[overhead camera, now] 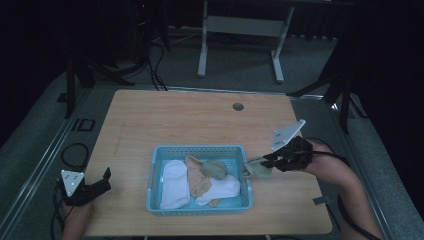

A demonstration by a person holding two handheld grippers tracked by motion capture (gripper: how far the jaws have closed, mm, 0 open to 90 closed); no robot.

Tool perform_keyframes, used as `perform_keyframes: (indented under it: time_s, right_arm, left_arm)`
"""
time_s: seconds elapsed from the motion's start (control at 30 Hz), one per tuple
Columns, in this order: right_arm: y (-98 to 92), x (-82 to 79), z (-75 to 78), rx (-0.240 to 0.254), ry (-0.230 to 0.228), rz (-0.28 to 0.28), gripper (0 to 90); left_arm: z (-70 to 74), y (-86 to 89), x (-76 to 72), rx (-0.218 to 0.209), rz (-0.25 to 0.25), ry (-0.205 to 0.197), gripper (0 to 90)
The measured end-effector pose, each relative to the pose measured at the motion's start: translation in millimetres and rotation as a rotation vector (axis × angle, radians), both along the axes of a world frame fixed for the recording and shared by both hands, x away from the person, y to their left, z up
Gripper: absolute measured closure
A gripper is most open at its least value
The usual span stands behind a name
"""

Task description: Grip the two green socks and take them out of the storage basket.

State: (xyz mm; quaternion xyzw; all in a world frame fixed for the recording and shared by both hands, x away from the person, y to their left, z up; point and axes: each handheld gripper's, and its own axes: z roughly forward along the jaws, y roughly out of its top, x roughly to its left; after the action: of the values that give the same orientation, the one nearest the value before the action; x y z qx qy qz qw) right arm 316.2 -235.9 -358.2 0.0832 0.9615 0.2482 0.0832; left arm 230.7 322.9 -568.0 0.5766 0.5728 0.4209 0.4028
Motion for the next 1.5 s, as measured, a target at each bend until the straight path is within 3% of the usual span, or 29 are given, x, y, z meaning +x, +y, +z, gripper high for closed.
perform_keyframes:
  time_s: [0.27, 0.43, 0.63, 0.77, 0.97, 1.17, 1.5]
  right_arm:
    - [-31.0, -0.3, -19.2, 0.014, 0.032, -0.066, 79.0]
    - [-52.0, 0.0, -39.1, 0.016, 0.061, -0.114, 79.0]
    - [-64.2, -1.4, -62.4, 0.025, 0.104, -0.141, 79.0]
    - [-68.0, -0.8, -79.0, 0.040, 0.134, -0.157, 79.0]
    - [-64.5, 0.8, -111.0, -0.005, 0.182, -0.173, 79.1]
    - [-67.7, 0.8, -127.0, 0.003, 0.210, -0.196, 79.0]
    - [-68.9, 5.3, -148.8, -0.028, 0.216, -0.233, 78.4]
  left_arm:
    - [-0.1, -0.2, 0.1, -0.001, 0.001, 0.000, 0.4]
    - [0.0, -0.1, -0.1, 0.001, 0.000, 0.001, 0.4]
    - [-0.1, -0.3, 0.0, 0.001, 0.002, 0.000, 0.4]
    - [0.0, -0.2, 0.0, 0.000, 0.002, 0.001, 0.4]
    - [0.0, -0.1, -0.1, 0.000, 0.001, 0.001, 0.4]
    - [0.0, -0.1, -0.1, -0.001, 0.000, 0.000, 0.4]
    - [0.0, 0.1, -0.1, -0.001, -0.001, 0.000, 0.4]
